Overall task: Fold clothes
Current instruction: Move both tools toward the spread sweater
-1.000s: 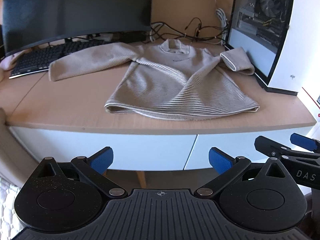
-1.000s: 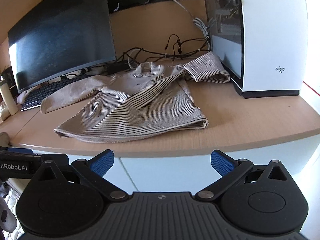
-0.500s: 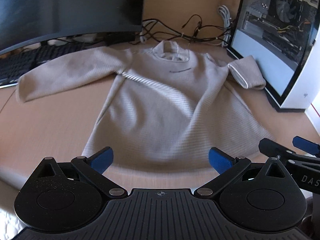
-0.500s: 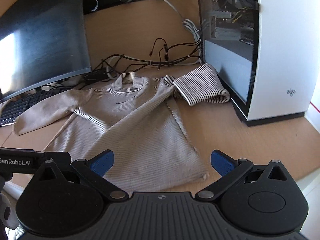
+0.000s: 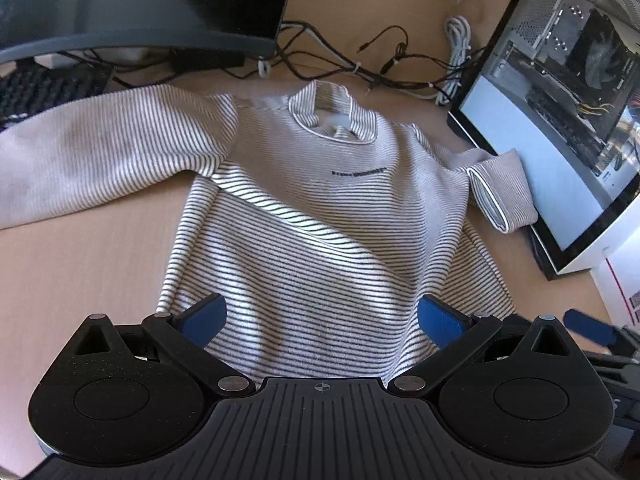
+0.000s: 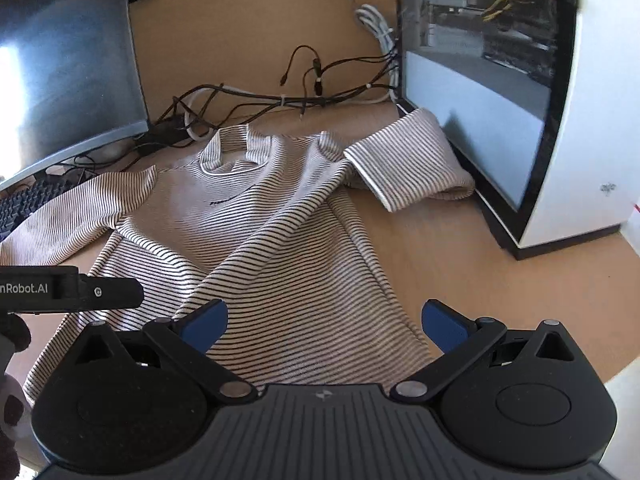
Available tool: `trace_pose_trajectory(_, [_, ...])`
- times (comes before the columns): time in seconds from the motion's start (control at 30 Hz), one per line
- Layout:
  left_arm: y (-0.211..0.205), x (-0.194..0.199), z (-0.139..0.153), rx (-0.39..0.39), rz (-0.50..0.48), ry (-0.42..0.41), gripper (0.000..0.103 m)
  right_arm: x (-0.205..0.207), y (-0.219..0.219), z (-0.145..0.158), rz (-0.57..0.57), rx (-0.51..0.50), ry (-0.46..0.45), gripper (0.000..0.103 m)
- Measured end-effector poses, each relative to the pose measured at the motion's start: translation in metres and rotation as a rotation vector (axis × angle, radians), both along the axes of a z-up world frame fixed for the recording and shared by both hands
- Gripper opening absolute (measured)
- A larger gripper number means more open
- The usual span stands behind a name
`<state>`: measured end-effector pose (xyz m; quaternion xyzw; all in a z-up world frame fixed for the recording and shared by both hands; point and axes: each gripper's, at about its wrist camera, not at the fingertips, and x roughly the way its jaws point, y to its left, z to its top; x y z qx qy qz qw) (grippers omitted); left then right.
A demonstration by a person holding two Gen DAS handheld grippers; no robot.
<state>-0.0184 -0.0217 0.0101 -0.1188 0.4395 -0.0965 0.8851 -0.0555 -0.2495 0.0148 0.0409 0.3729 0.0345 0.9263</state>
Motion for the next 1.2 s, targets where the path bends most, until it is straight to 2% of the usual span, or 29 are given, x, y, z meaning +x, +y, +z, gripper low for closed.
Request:
trace_pose_trajectory(0.13, [0.006, 0.006, -0.005, -0.028, -0.003, 0.023, 0.103, 0.018, 0.010, -0.004, 0.047, 0.024, -0.012, 0.103])
trace_pose_trajectory(0.23, [0.011, 0.008, -0.004, -0.052, 0.022, 0.031, 0.103, 0.042, 0.021, -0.003, 0.086, 0.055, -0.057, 0.103])
trace_pose_trajectory(0.3, [0.014, 0.009, 0.002, -0.040, 0.029, 0.008, 0.103, 0.060, 0.027, -0.002, 0.090, 0.086, -0.088, 0.103])
trace_pose_trajectory(0.4, [0.019, 0.018, 0.011, -0.002, 0.057, -0.015, 0.103, 0.084, 0.033, -0.003, 0.106, 0.153, -0.083, 0.103])
trace_pose_trajectory(0.47, [0.023, 0.027, 0.015, -0.002, 0.081, -0.012, 0.103, 0.097, 0.038, -0.006, 0.134, 0.145, -0.067, 0.103])
trace_pose_trajectory(0.67, [0.023, 0.073, 0.003, -0.018, 0.088, 0.032, 0.103, 0.125, 0.035, -0.020, 0.160, 0.183, 0.030, 0.103])
trace_pose_trajectory(0.73, [0.023, 0.086, -0.005, -0.052, 0.079, 0.060, 0.103, 0.130, 0.034, -0.020, 0.162, 0.190, 0.037, 0.103])
trace_pose_trajectory(0.8, [0.022, 0.096, -0.014, -0.052, 0.077, 0.091, 0.103, 0.134, 0.033, -0.019, 0.170, 0.188, 0.048, 0.103])
trace_pose_trajectory(1.03, [0.023, 0.086, -0.020, -0.027, 0.074, 0.102, 0.103, 0.137, 0.042, -0.018, 0.231, 0.110, 0.076, 0.103])
trace_pose_trajectory(1.2, [0.024, 0.078, -0.023, -0.010, 0.071, 0.107, 0.103, 0.127, 0.038, -0.019, 0.303, 0.114, 0.084, 0.103])
